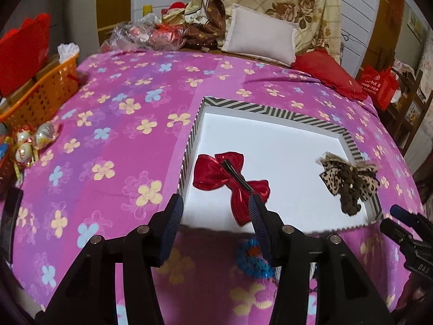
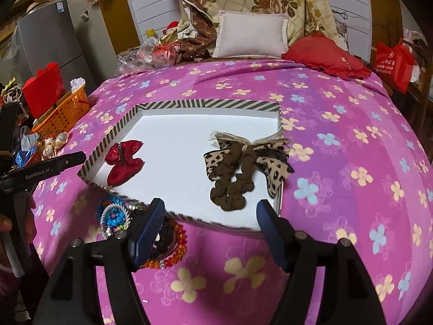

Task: Organize jewelry
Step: 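Withdraw both open tools from the tray toward the remaining jewelry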

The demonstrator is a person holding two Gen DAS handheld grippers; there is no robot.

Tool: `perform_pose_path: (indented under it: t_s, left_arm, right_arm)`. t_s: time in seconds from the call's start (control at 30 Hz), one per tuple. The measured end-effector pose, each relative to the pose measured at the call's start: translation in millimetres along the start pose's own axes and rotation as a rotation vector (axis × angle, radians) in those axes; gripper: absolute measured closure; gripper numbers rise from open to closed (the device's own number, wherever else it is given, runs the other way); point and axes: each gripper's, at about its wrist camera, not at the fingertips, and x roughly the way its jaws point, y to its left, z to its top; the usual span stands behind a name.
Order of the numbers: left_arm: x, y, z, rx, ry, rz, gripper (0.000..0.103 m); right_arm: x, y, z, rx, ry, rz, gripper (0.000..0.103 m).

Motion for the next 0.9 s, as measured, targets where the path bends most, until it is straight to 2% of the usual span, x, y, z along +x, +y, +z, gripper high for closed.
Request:
perform_pose_path:
  t_s: [0.47,0.9]
  left_arm:
    - [-26.1,-16.2,-22.6,0.060,-0.034,0.028,0.076]
    - [-37.7,-23.7,-40.9,0.078,-0.030,0.023,0.076]
  right_arm:
    - [-9.7,4.6,-15.8,0.011,0.006,0.002,0.025]
    - [-19.6,9.5,-29.8,0.008,0.008,0.002,0.023]
